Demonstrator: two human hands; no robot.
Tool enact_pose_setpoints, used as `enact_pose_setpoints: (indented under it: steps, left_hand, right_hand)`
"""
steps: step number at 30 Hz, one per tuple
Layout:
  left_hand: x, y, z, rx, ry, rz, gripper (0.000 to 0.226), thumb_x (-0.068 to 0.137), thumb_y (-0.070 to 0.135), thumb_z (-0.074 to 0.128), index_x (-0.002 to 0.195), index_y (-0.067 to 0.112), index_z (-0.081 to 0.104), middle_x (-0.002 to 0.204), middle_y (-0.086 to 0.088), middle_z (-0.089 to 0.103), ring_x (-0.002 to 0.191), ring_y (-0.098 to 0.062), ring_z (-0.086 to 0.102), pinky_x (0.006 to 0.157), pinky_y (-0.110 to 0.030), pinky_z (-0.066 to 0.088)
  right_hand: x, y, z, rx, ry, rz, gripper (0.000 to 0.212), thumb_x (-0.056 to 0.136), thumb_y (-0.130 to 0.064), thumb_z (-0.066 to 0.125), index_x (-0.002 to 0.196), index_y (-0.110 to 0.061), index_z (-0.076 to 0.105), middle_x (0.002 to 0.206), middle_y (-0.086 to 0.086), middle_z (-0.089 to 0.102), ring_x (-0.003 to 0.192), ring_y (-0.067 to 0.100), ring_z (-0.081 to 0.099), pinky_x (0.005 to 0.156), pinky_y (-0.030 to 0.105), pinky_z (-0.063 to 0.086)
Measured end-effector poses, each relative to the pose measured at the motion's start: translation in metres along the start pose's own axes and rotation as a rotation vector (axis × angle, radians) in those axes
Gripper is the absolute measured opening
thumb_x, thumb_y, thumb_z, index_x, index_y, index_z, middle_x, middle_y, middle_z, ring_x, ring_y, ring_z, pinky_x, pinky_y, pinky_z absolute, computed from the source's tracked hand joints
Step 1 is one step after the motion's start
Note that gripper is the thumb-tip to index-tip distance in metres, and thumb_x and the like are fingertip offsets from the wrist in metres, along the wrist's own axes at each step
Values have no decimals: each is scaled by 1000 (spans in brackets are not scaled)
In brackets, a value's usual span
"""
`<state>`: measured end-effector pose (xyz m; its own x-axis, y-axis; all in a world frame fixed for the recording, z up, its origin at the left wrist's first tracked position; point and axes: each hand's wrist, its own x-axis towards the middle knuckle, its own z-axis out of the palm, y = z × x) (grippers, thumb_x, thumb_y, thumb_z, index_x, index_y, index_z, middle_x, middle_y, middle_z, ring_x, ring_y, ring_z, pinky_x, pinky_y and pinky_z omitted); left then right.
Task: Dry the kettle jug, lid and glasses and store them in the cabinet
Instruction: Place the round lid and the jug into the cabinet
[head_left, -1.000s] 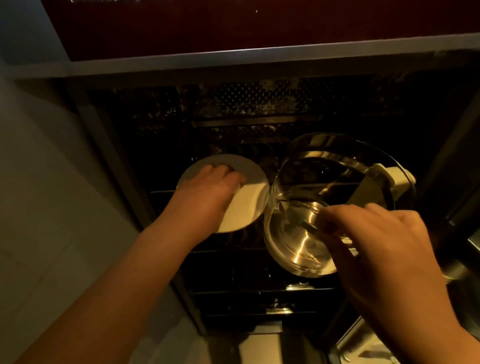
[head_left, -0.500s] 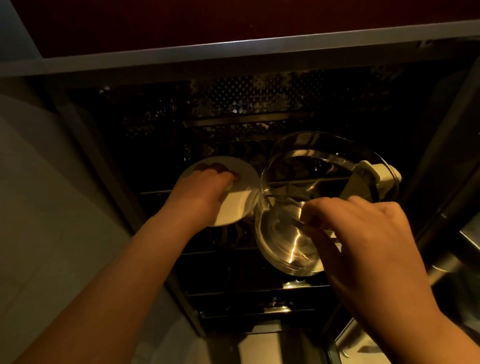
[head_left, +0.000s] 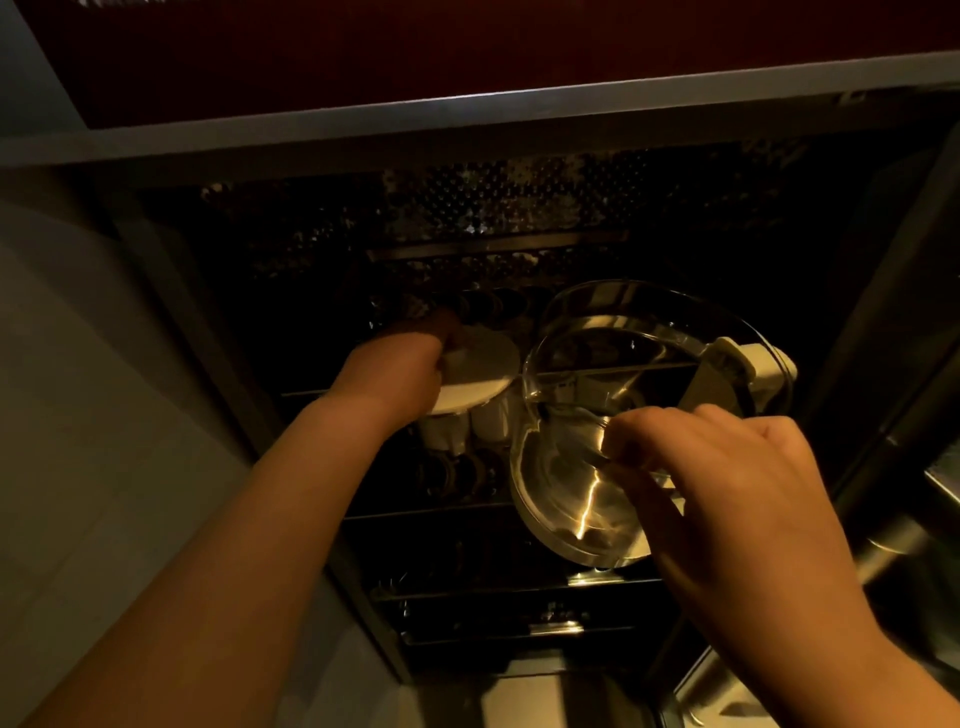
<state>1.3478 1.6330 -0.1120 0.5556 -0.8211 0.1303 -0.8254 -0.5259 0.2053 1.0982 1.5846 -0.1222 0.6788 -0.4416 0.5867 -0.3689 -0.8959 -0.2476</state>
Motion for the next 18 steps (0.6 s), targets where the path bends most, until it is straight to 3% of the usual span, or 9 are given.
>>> enact_pose_setpoints:
  steps: [2,4,7,9,11,14,16,18]
  left_hand:
    - [2,1,-3,13,-14,-4,37,92,15,49,128,24,46,114,-10,53,83,-17,48,61,-25,36]
    - [1,2,-3,3,-29,-7,29,95,33,46,122,24,48,104,-5,54,71,-8,42,52,-23,32]
    - [-7,1,3,2,-83,0,45,85,69,37,84,26,49,80,10,48,66,-4,44,51,-21,30]
    - [-13,1,7,42,-51,45,42,84,70,37,70,31,43,73,11,48,63,-3,45,49,-21,28]
    - [-16,-1,11,89,-4,94,36,91,61,36,75,30,47,78,10,51,65,-4,44,51,-21,28]
    - [-14,-4,18,126,18,109,41,97,50,34,103,18,60,100,3,59,83,-14,54,64,-24,35]
    - [-12,-6,20,145,22,109,44,98,47,33,109,15,61,106,-1,62,91,-17,57,71,-24,39]
    - [-10,-8,23,126,24,127,43,99,44,33,129,20,53,120,1,57,107,-16,53,84,-24,40]
  right_hand:
    - [0,1,0,4,-6,0,32,69,-14,70,91,-31,54,75,-20,53,65,4,45,76,17,27]
    - [-1,2,-1,10,-7,0,34,68,-13,72,92,-31,54,76,-21,52,65,3,44,76,16,27]
    - [0,1,-1,6,-3,0,35,67,-14,71,92,-30,55,76,-21,51,65,3,43,75,16,26]
    - [0,2,-1,2,-8,-1,36,65,-13,72,93,-30,55,76,-22,51,66,3,43,75,16,26]
    - [0,3,0,0,-21,3,39,63,-12,74,92,-30,55,76,-21,53,65,4,45,75,16,26]
    - [1,2,0,-6,-41,13,41,61,-11,76,91,-30,57,75,-19,56,63,5,47,75,16,26]
    - [2,1,0,-1,-39,12,39,61,-12,75,90,-30,57,74,-18,57,63,5,47,74,17,26]
    - [2,1,1,2,-40,8,39,62,-11,76,90,-30,57,74,-18,56,63,4,46,74,17,27]
